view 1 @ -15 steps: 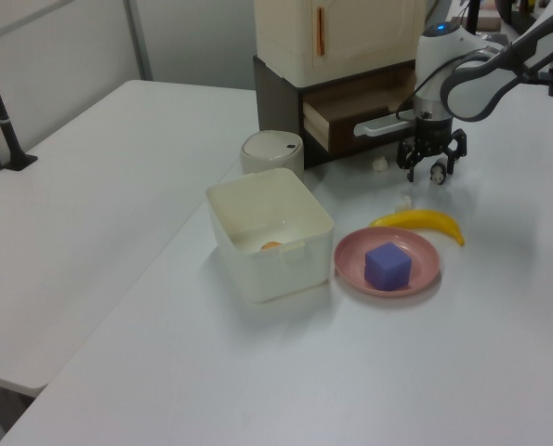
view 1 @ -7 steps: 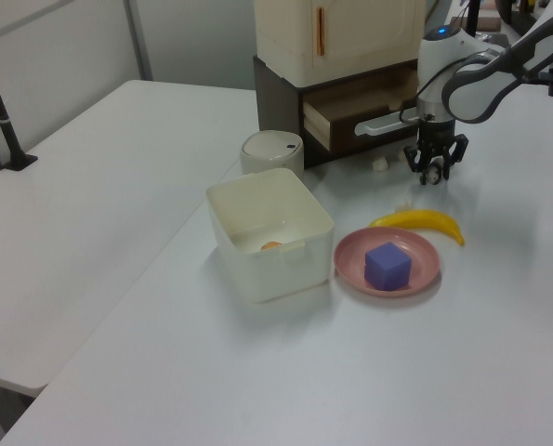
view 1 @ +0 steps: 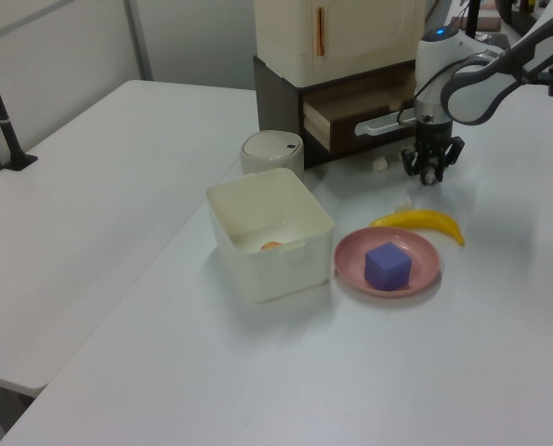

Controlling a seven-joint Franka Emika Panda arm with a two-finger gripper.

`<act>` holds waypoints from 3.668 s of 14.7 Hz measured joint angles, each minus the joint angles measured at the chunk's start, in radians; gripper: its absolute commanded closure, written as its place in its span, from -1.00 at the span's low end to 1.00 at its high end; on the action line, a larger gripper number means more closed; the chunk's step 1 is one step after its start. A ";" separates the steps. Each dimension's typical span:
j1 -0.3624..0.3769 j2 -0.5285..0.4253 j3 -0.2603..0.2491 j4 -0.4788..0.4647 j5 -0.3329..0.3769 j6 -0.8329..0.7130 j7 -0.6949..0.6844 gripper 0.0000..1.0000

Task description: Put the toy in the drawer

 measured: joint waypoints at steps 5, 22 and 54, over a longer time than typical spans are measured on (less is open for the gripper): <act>0.044 -0.011 0.058 0.006 0.000 -0.001 0.004 0.60; 0.032 -0.223 0.118 0.339 0.235 -0.194 0.028 0.57; -0.003 -0.128 -0.094 0.516 0.247 -0.409 -0.153 -1.00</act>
